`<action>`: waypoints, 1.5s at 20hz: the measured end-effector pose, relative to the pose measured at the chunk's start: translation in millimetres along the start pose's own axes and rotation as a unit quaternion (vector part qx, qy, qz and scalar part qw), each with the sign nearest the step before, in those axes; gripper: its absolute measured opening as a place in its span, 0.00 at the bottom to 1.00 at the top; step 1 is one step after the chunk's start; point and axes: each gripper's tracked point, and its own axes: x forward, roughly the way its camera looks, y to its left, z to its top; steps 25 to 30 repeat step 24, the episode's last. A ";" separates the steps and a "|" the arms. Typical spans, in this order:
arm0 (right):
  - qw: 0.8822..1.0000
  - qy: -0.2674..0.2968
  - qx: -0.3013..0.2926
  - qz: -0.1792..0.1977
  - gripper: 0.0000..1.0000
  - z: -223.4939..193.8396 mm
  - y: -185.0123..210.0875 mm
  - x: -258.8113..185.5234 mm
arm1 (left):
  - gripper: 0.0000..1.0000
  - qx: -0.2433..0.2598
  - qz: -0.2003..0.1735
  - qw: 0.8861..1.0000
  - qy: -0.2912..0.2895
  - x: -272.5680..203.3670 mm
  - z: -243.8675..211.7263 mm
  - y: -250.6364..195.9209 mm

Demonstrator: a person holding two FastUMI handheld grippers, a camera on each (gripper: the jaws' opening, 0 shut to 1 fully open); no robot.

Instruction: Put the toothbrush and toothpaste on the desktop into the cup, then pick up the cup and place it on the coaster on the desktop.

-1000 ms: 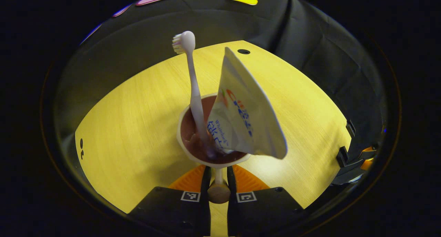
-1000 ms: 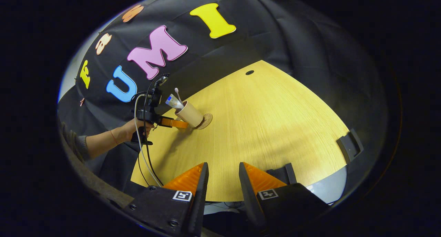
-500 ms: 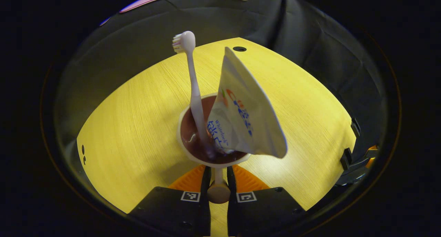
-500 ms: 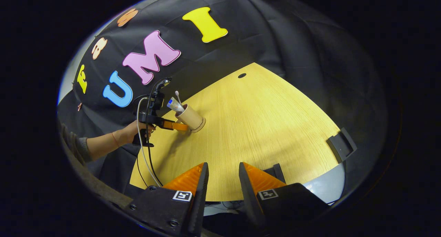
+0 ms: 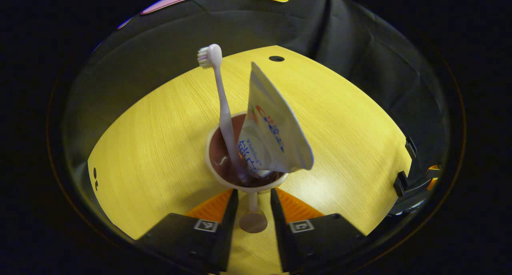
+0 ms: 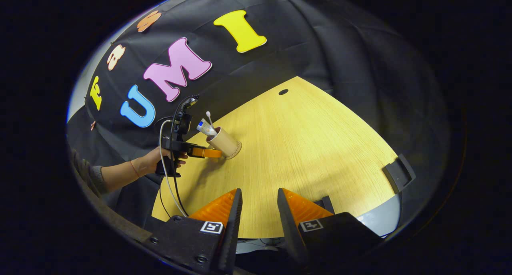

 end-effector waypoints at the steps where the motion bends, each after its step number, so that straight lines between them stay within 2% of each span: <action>1: 1.000 -0.001 -0.003 0.002 0.56 2.2 3.7 2.0 | 0.68 0.001 -0.002 1.000 -0.007 -3.9 1.8 -0.8; 2: 1.000 -0.001 -0.007 0.005 0.58 5.3 8.5 4.0 | 0.73 0.001 -0.005 1.000 -0.014 -9.7 2.0 -1.6; 3: 1.000 -0.002 -0.013 0.009 0.48 7.9 13.7 6.2 | 0.76 0.000 -0.007 1.000 -0.025 -16.3 3.2 -3.4; 4: 1.000 -0.003 -0.020 0.012 0.58 12.3 18.5 8.8 | 0.76 -0.001 -0.006 0.999 -0.038 -24.4 4.0 -2.5; 5: 1.000 -0.003 -0.027 0.015 0.59 15.8 23.6 12.8 | 0.80 -0.001 -0.001 0.999 -0.054 -34.2 5.9 -1.2; 6: 0.999 -0.004 -0.033 0.020 0.64 20.8 29.6 17.3 | 0.82 -0.001 0.004 0.997 -0.074 -47.4 7.9 -0.1; 7: 0.999 -0.005 -0.039 0.028 0.68 25.9 39.0 21.5 | 0.79 -0.002 0.009 0.995 -0.096 -62.3 9.9 -0.2; 8: 0.998 -0.005 -0.048 0.035 0.61 30.3 48.5 25.8 | 0.83 -0.004 0.016 0.993 -0.120 -79.0 11.3 -0.6; 9: 0.997 -0.005 -0.060 0.043 0.71 34.1 58.6 31.4 | 0.84 -0.006 0.024 0.989 -0.145 -96.1 12.7 -1.5; 11: 0.994 -0.006 -0.087 0.059 0.71 40.2 79.7 40.8 | 0.85 -0.014 0.036 0.982 -0.187 -129.9 10.5 -6.6; 12: 0.992 -0.006 -0.102 0.068 0.63 43.2 92.1 46.1 | 0.85 -0.021 0.040 0.978 -0.205 -145.5 8.0 -10.8; 13: 0.990 -0.006 -0.114 0.078 0.73 45.0 103.9 50.6 | 0.85 -0.028 0.046 0.973 -0.222 -160.8 4.0 -13.3; 15: 0.986 -0.004 -0.131 0.101 0.74 48.5 131.2 59.9 | 0.85 -0.047 0.055 0.966 -0.249 -188.5 -7.3 -19.6; 19: 0.979 0.001 -0.154 0.136 0.74 51.4 173.3 73.9 | 0.85 -0.089 0.074 0.956 -0.270 -234.2 -37.3 -23.9; 24: 0.974 0.003 -0.169 0.153 0.74 52.7 201.8 83.2 | 0.85 -0.168 0.095 0.935 -0.296 -262.5 -51.0 -5.5; 30: 0.974 0.003 -0.169 0.153 0.74 52.7 201.8 83.2 | 0.85 -0.168 0.095 0.935 -0.296 -262.5 -51.0 -5.5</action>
